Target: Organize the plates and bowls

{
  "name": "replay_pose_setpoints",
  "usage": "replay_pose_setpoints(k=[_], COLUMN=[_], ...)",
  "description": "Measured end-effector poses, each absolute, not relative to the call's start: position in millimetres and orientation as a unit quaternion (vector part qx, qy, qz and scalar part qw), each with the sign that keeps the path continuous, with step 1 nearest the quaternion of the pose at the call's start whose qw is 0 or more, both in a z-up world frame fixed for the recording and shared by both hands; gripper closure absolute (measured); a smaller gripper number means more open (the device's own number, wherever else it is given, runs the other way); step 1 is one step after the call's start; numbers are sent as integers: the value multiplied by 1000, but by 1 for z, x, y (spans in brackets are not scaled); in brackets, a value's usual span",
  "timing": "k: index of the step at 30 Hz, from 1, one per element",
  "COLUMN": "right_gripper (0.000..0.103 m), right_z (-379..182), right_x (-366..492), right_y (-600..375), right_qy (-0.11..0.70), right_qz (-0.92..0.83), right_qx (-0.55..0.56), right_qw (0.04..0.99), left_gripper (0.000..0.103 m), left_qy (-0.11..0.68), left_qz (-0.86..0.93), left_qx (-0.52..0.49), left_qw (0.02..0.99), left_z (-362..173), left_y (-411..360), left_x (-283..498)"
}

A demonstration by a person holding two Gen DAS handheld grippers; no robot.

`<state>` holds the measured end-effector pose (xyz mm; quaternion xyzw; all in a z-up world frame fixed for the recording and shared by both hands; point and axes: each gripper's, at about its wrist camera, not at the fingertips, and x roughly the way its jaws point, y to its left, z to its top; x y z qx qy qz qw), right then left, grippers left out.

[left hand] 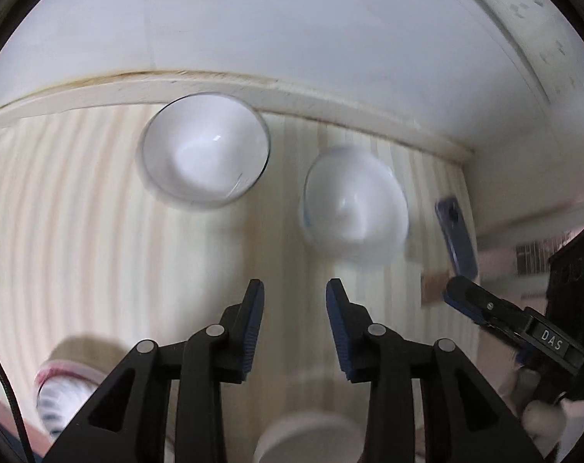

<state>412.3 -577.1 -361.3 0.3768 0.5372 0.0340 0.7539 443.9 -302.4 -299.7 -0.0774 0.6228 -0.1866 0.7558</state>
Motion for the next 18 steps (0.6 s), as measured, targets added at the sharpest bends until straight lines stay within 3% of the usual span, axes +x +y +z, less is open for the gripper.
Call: replay_pose_setpoints(k=[8, 13, 18], right_gripper=[57, 80, 80], right_z=[-421, -441, -440], right_x=[465, 474, 478], right_y=[-594, -588, -581], right_qy=[510, 514, 512], right_qz=[45, 58, 56], right_qx=[460, 469, 455], right_qw=[726, 716, 726], left_gripper=[72, 75, 79], left_qy=[652, 655, 649], left_qz=[-187, -203, -202], left_qx=[-116, -99, -86], left_qw=[726, 721, 729], left_z=[-351, -366, -368], left_y=[-331, -349, -355], left_x=[501, 505, 506])
